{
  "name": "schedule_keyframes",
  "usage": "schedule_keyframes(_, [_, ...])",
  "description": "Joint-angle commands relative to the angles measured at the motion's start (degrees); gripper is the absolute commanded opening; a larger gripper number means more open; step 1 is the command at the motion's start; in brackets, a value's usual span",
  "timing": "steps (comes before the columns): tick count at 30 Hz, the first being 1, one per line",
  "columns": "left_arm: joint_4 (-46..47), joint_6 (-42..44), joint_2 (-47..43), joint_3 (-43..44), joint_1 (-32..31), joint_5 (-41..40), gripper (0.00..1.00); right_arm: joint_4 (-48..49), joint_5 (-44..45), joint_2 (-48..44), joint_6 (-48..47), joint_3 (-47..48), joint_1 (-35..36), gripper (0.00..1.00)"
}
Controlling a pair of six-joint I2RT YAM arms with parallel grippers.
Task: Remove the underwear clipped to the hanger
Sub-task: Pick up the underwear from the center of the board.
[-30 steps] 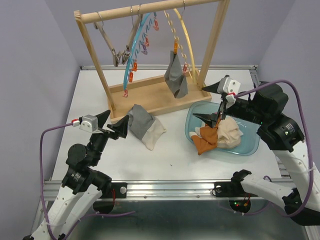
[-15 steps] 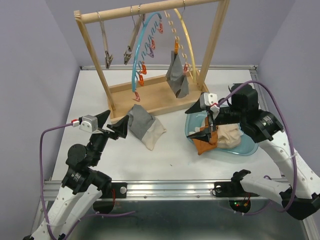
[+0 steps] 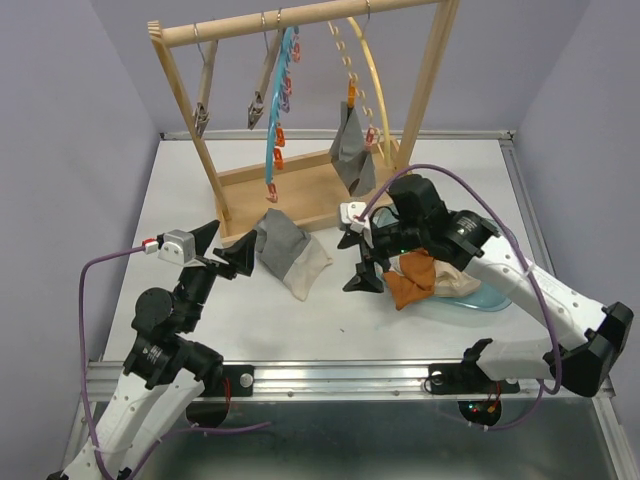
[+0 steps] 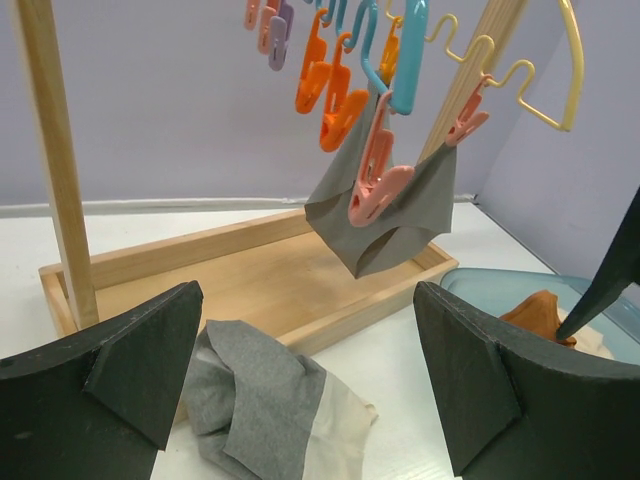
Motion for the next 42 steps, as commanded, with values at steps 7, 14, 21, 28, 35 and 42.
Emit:
schedule_keyframes(7, [0.9, -0.1, -1.6, -0.8, 0.5, -2.0, 0.99, 2.6, 19.2, 9.3, -1.2, 1.1, 9.6, 1.0])
schedule_keyframes(14, [0.7, -0.1, -3.0, -0.9, 0.6, -4.0, 0.99, 6.7, 25.3, 14.6, 0.6, 0.4, 11.7, 1.0])
schedule_keyframes(21, [0.4, -0.2, -4.3, -0.9, 0.6, -5.5, 0.99, 12.4, 31.1, 21.1, 5.6, 1.8, 12.5, 1.0])
schedule_keyframes(28, [0.4, -0.2, -5.3, -1.0, 0.6, -6.7, 0.99, 17.6, 35.6, 28.3, 10.7, 3.1, 13.6, 1.0])
schedule_keyframes(35, [0.4, -0.2, -5.2, -1.0, 0.7, -6.3, 0.99, 21.0, 39.9, 35.8, 13.7, 5.9, 14.1, 1.0])
schedule_keyframes(42, [0.3, -0.2, -5.2, -1.0, 0.8, -5.9, 0.99, 23.0, 42.2, 42.9, 16.4, 9.8, 14.0, 1.0])
